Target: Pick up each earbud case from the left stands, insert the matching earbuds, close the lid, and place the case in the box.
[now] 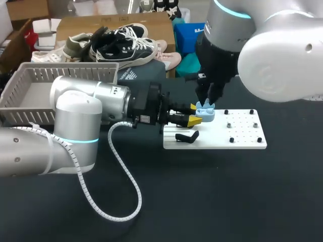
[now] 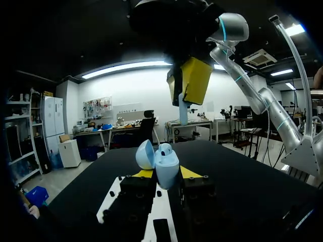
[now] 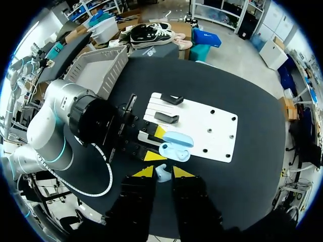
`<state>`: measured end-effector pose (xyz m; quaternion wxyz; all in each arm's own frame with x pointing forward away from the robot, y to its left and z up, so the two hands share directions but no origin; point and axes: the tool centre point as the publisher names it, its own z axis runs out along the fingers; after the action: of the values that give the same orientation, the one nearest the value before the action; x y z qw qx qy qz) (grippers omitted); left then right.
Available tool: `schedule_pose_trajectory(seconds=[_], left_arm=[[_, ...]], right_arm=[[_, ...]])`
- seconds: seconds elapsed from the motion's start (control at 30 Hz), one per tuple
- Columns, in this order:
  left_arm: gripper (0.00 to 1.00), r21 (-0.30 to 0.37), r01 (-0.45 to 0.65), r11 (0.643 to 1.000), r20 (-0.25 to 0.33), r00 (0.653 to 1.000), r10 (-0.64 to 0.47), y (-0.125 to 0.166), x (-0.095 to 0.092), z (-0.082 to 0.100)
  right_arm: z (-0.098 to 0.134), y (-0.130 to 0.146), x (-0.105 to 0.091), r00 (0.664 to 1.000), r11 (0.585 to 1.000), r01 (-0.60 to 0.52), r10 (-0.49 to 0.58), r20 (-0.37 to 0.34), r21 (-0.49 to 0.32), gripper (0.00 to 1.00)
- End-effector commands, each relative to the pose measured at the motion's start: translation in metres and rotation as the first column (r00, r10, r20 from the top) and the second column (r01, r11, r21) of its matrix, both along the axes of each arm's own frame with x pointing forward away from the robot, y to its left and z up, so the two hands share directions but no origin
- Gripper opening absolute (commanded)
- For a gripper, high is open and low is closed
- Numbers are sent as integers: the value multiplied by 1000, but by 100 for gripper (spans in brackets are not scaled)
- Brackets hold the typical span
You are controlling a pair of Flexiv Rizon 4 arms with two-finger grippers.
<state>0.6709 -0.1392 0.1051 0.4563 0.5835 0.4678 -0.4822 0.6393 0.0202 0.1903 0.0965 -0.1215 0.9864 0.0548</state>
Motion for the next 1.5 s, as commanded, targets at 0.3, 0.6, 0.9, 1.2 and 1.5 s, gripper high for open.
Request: schedule_pose_trajectory(seconds=[0.3, 0.6, 0.9, 1.2, 1.5], left_arm=[[0, -2, -2, 1000, 2, 1000, 2, 0, 0, -1], [0, -2, -2, 1000, 2, 1000, 2, 0, 0, -1], [0, -2, -2, 1000, 2, 1000, 2, 0, 0, -1], [0, -2, -2, 1000, 2, 1000, 2, 0, 0, -1], [0, -2, -2, 1000, 2, 1000, 2, 0, 0, -1]], right_arm=[[-5, 1, 6, 1000, 999, 24, -25, 16, 25, 0], [-10, 9, 9, 1000, 998, -21, 20, 14, 51, 0], [-18, 9, 11, 999, 998, -45, 45, 6, 52, 0], [-26, 7, 17, 999, 998, -48, 48, 19, 43, 0], [-32, 8, 19, 998, 999, -43, 42, 41, 32, 0]])
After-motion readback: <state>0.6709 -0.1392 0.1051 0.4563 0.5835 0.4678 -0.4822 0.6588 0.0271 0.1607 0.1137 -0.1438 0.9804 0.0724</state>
